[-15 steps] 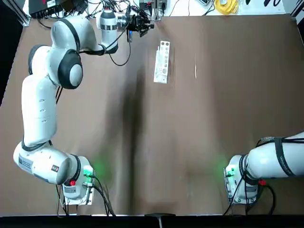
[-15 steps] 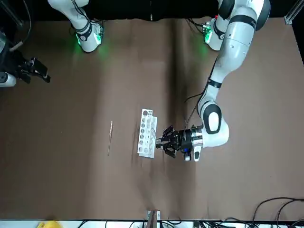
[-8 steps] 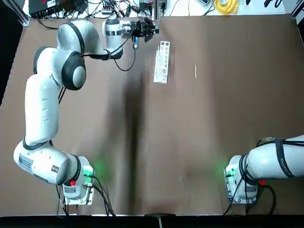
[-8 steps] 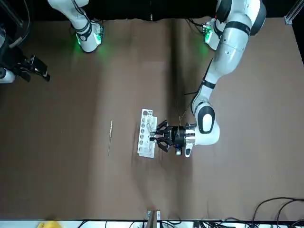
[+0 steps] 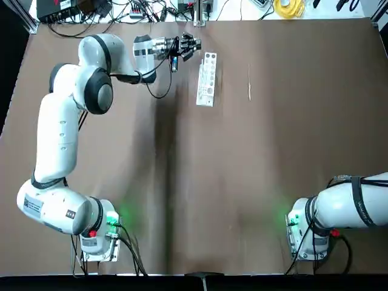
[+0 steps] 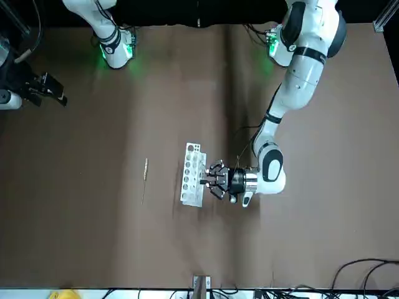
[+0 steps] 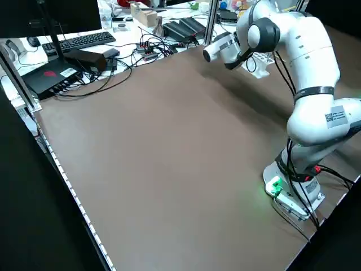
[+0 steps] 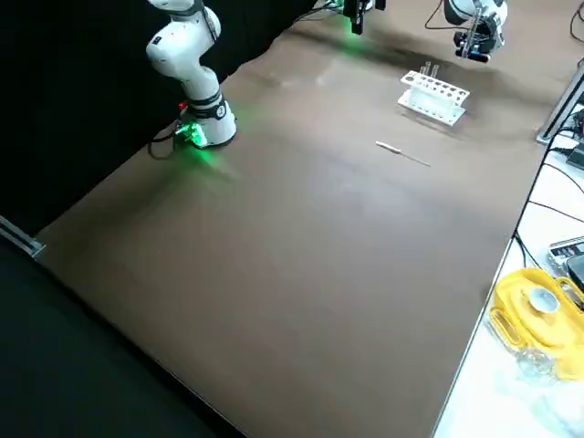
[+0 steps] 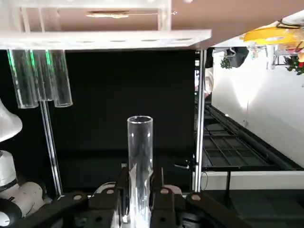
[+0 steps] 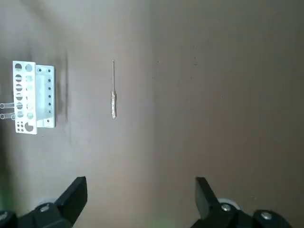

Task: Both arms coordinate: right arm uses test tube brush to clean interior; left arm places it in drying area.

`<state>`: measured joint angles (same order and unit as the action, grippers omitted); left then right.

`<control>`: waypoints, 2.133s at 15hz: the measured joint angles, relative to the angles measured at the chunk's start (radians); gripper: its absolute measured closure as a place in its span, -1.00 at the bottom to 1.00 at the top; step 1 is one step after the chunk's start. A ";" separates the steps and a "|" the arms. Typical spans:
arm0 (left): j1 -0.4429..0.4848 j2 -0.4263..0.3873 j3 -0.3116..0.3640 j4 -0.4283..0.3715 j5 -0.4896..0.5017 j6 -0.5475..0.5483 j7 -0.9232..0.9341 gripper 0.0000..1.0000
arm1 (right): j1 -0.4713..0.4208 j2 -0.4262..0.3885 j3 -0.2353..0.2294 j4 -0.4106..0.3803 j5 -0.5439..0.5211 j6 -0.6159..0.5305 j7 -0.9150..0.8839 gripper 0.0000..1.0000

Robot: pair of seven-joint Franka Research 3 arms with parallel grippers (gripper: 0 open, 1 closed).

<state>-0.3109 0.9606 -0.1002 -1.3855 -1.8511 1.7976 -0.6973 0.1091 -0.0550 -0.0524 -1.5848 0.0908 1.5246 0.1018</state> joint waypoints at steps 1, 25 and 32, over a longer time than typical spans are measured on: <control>0.003 0.010 0.000 0.005 -0.003 -0.004 0.010 0.54 | -0.002 0.002 -0.002 -0.003 0.000 -0.003 0.002 -1.00; -0.061 0.180 0.000 0.186 -0.149 0.101 0.138 0.54 | -0.035 0.019 -0.013 -0.010 -0.016 0.018 0.002 -1.00; -0.066 0.196 0.002 0.201 -0.151 0.102 0.155 0.54 | -0.036 0.019 -0.013 -0.010 -0.016 0.020 0.002 -1.00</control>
<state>-0.3768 1.1564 -0.0986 -1.1843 -2.0020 1.8992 -0.5421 0.0732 -0.0356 -0.0649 -1.5949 0.0746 1.5442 0.1038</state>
